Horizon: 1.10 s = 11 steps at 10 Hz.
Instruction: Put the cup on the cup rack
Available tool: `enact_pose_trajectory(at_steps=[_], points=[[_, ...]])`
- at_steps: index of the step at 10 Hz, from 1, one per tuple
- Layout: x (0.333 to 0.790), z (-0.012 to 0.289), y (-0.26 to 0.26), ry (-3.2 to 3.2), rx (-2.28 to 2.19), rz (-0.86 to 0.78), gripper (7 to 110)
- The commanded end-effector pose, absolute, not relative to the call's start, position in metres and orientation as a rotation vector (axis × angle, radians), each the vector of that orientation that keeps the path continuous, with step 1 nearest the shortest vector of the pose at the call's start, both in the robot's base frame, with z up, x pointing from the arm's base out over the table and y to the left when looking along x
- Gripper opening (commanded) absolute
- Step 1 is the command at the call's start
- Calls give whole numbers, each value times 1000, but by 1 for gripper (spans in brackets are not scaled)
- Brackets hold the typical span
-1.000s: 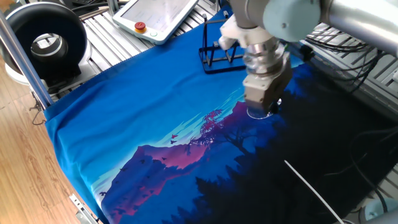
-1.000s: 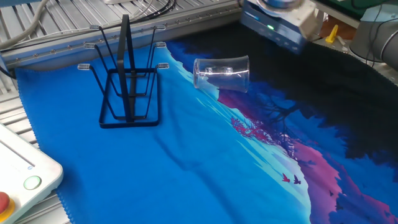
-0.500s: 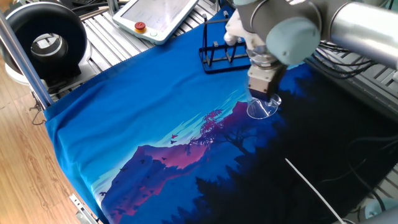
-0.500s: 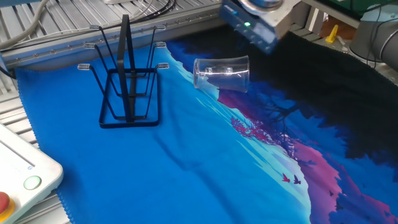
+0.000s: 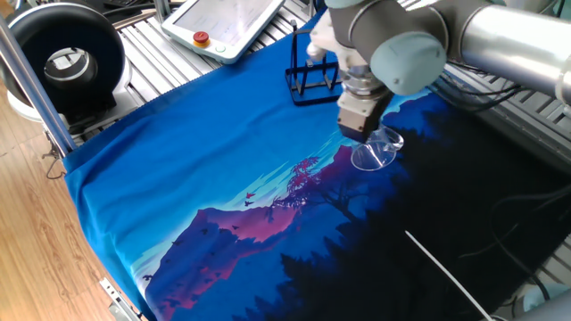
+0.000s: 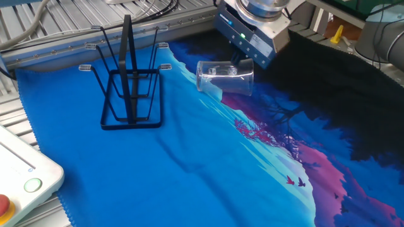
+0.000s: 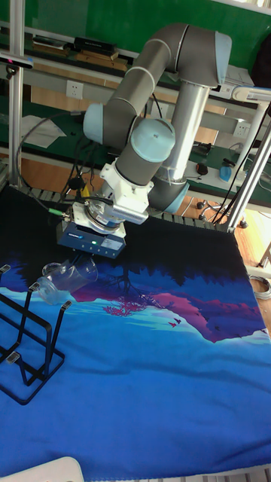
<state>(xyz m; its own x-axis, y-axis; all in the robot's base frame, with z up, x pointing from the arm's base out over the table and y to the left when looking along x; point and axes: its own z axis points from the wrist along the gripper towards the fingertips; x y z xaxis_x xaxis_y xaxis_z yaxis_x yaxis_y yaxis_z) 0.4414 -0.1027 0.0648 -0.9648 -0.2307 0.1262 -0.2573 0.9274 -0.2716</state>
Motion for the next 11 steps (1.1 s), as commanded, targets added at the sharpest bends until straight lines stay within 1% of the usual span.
enact_pose_trajectory(at_steps=[1, 2, 3, 5, 7, 11], points=[[442, 59, -63, -3012, 352, 256, 7], [438, 58, -51, -3011, 365, 189, 7], [430, 62, -43, -3007, 306, 229, 7], [421, 73, -33, -3005, 298, 217, 7], [414, 85, -48, -2993, 330, 253, 7], [394, 83, -81, -2931, 415, 265, 7]])
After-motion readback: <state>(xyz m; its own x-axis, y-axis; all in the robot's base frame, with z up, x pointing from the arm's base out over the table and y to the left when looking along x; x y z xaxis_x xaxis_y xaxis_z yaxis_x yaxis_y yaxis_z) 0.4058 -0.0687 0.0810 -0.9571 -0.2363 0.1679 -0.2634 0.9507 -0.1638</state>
